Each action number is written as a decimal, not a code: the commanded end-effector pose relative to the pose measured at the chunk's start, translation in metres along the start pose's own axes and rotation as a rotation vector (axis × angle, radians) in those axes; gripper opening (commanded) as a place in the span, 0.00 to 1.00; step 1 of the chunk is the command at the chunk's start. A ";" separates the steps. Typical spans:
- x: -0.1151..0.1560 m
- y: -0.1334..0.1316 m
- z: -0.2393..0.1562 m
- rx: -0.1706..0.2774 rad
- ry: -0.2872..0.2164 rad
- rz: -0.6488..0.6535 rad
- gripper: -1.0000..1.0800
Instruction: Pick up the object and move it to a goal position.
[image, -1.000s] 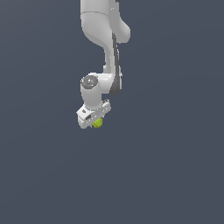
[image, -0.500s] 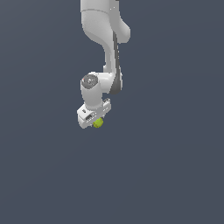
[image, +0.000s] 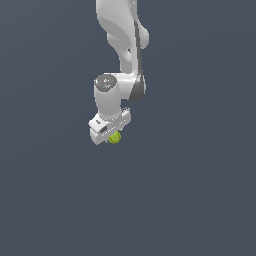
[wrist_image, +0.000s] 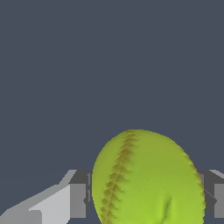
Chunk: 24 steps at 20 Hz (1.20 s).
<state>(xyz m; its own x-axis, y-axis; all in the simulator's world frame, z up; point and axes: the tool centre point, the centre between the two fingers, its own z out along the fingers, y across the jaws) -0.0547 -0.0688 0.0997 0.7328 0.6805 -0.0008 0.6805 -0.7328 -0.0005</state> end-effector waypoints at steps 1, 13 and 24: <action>0.011 -0.001 -0.022 -0.002 0.001 -0.001 0.00; 0.072 -0.002 -0.137 -0.001 0.001 -0.001 0.00; 0.107 -0.001 -0.198 -0.001 0.001 -0.001 0.00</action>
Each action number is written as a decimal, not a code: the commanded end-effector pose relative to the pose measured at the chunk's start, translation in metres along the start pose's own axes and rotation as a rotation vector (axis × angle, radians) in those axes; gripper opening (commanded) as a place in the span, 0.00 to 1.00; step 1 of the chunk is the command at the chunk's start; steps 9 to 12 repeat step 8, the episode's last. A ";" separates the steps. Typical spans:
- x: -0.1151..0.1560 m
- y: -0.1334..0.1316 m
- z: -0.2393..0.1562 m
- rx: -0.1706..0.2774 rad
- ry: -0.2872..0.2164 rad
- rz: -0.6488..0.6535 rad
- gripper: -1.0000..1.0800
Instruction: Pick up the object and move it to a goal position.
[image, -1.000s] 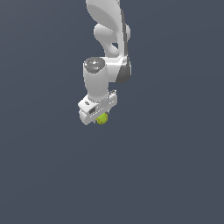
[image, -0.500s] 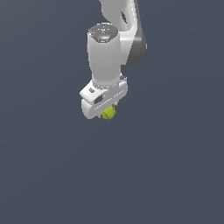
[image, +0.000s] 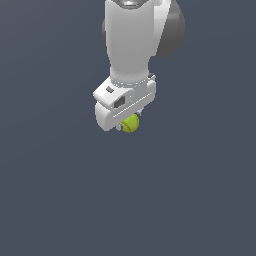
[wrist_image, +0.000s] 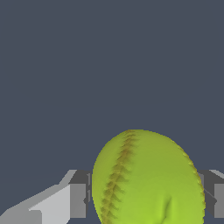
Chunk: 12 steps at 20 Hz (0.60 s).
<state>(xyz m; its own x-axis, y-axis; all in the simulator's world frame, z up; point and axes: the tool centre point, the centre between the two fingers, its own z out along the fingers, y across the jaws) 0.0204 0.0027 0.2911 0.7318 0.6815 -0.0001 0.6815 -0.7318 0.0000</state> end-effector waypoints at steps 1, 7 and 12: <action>0.005 0.001 -0.009 0.000 0.000 0.001 0.00; 0.010 0.002 -0.016 0.000 0.000 0.001 0.00; 0.010 0.002 -0.016 0.000 0.000 0.001 0.00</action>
